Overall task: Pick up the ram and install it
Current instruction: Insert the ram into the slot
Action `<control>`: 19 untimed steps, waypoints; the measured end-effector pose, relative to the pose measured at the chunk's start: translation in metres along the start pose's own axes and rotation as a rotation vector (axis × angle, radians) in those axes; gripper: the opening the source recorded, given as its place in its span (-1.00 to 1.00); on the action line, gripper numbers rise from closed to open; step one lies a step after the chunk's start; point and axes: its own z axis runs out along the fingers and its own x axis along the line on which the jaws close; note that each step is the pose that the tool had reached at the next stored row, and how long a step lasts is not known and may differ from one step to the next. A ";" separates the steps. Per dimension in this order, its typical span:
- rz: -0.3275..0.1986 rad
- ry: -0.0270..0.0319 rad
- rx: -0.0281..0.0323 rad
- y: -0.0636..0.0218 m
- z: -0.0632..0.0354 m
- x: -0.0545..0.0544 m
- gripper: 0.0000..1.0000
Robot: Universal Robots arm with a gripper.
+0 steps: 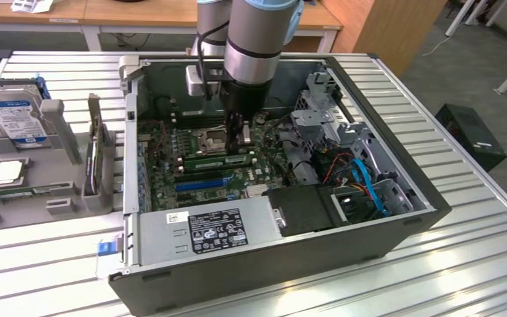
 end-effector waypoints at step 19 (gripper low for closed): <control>0.000 0.0000 0.0000 0.0016 -0.0346 -0.001 -0.62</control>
